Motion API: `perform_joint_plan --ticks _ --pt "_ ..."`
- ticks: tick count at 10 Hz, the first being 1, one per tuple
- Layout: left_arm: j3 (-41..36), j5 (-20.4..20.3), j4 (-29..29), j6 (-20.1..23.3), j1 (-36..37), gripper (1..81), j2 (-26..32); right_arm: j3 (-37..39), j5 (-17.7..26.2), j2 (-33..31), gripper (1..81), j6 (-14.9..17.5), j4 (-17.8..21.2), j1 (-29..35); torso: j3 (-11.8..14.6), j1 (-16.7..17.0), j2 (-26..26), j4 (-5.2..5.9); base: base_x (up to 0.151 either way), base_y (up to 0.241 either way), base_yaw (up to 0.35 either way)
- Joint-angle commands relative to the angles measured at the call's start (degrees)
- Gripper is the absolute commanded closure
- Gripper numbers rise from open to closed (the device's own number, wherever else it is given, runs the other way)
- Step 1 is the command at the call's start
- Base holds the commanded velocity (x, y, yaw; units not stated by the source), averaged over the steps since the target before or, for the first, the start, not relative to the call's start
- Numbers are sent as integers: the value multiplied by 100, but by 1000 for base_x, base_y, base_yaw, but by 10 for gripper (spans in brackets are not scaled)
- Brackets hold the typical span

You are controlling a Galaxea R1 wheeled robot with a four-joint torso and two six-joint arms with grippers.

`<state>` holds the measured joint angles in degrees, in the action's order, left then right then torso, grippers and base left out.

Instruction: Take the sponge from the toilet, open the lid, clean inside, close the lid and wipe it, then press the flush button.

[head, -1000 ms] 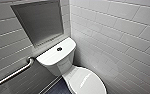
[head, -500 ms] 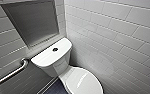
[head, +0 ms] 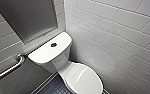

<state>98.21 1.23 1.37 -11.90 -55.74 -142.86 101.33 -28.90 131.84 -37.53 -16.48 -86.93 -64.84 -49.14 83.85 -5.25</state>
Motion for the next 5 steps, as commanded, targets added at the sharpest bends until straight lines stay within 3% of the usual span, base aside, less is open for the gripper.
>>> perform_joint_plan --ticks 1,5 --pt "-214 246 74 -347 462 10 -67 -1 262 -217 811 1 -162 -57 6 0 0 0 0 0 0" --pt "-205 -351 83 -1200 708 10 -445 447 262 55 811 -61 -162 -92 -22 -2 0 0 0 0 0"
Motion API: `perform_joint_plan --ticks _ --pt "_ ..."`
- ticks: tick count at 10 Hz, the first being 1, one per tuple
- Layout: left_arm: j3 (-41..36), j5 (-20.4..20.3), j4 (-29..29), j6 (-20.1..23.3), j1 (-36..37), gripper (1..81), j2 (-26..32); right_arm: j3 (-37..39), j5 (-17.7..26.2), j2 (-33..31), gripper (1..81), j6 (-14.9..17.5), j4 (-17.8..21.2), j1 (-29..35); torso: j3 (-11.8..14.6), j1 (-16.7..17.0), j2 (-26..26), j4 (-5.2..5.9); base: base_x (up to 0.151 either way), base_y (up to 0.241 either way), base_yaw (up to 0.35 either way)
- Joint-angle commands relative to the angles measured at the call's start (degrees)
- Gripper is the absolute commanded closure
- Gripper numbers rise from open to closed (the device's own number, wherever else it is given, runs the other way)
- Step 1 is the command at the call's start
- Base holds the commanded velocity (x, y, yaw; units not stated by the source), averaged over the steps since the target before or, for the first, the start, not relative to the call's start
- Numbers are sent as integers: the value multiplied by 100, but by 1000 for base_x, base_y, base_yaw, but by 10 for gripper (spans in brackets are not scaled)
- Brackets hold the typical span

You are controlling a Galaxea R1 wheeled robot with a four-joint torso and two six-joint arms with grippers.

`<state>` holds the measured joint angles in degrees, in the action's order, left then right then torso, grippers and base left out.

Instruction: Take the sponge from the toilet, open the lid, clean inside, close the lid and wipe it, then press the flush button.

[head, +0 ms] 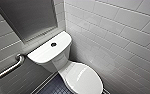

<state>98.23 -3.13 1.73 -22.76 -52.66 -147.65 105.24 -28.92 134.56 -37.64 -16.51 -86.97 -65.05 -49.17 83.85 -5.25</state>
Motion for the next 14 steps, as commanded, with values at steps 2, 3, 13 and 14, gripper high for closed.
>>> perform_joint_plan --ticks 2,3,13,14 --pt "-120 7 29 -509 524 10 -71 215 255 -120 811 -59 -142 -88 -2 0 0 0 0 0 0" --pt "3 -117 38 -589 568 10 -177 259 255 -102 811 -59 -142 -89 -2 0 0 0 0 0 0" --pt "478 -759 29 -1107 885 10 -643 426 264 21 811 -67 -151 -89 -210 -2 -2 0 0 0 0" --pt "487 -899 29 -1195 893 10 -661 426 264 38 811 -59 -151 -89 -208 -4 -2 0 0 0 0"
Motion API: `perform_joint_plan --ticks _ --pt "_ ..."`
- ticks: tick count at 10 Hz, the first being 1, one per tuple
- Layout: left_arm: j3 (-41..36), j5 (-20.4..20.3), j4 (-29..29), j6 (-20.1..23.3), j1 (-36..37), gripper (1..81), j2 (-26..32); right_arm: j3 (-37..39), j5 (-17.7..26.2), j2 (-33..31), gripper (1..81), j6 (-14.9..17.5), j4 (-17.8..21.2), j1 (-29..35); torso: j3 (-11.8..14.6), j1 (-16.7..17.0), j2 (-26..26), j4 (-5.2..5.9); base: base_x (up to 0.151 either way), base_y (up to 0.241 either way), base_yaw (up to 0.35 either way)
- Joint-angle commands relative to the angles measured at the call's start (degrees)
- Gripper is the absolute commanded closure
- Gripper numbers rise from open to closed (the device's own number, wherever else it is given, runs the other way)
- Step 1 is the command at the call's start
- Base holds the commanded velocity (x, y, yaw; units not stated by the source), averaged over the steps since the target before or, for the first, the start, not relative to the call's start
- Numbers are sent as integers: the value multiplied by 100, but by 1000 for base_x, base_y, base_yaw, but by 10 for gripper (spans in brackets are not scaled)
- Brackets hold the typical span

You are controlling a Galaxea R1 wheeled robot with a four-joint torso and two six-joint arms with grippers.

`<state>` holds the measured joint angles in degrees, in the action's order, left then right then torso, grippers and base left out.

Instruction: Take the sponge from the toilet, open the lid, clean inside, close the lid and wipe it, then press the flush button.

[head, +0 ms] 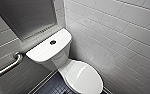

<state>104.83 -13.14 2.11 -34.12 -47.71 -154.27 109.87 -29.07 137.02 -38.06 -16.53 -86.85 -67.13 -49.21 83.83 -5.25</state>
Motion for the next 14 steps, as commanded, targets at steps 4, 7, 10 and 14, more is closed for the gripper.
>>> perform_joint_plan --ticks 4,7,10,14 --pt "205 -101 -9 -288 434 10 -236 -54 271 -173 811 -26 -149 -66 -2 0 0 0 0 0 0" --pt "179 -101 -44 -306 609 10 -394 -64 271 -155 811 -17 -149 -48 -98 0 0 0 0 0 0" --pt "249 -101 -61 -306 645 10 -473 -72 271 -155 811 -17 -140 -48 -146 -2 -2 0 0 0 0" --pt "442 -180 -53 -314 680 10 -596 -116 271 -155 811 -17 -149 -48 -151 -2 -2 0 0 0 0"
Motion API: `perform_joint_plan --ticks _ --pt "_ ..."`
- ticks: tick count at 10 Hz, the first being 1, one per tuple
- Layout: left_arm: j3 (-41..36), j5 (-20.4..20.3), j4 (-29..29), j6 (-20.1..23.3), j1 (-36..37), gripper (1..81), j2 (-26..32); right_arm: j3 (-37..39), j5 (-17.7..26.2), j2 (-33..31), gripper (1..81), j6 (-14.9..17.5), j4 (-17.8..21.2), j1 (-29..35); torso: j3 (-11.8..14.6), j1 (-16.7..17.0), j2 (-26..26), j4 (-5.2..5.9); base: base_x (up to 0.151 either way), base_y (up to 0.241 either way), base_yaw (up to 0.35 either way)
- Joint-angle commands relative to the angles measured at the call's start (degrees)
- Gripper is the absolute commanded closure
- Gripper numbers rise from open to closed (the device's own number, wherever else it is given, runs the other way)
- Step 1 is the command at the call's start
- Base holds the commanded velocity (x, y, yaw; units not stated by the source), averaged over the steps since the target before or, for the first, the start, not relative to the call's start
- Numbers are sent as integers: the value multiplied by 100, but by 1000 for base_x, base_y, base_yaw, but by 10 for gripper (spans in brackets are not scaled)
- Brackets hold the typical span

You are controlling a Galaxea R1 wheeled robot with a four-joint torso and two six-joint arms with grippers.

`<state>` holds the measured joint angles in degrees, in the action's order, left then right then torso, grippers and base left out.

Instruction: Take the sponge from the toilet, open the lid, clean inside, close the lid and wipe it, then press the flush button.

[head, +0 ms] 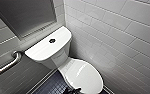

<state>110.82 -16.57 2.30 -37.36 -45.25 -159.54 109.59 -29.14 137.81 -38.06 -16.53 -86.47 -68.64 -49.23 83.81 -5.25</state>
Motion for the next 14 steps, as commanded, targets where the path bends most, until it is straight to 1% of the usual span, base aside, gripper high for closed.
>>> perform_joint_plan --ticks 1,3,6,8,10,13,14 --pt "-157 137 -81 1 451 10 -79 -88 277 -243 811 -26 -149 -86 0 0 0 0 0 0 0" --pt "-184 -4 -125 1 460 10 -52 -106 277 -252 811 -26 -140 -86 0 0 0 0 0 0 0" --pt "-149 -13 -143 1 460 10 -79 -185 277 -260 811 -17 -149 -86 0 0 0 0 0 0 0" --pt "44 -57 -169 10 460 10 -210 -264 268 -278 811 -26 -149 -86 0 0 0 0 0 0 0" --pt "220 -57 -274 10 460 10 -359 -299 163 -296 811 -17 -140 -104 0 0 0 0 0 0 0" --pt "467 -101 -283 10 547 10 -509 -326 163 -269 811 -17 -140 -104 -2 0 0 0 0 0 0" --pt "458 -215 -283 1 591 10 -501 -326 163 -269 811 -17 -140 -121 -2 0 0 0 0 0 0"
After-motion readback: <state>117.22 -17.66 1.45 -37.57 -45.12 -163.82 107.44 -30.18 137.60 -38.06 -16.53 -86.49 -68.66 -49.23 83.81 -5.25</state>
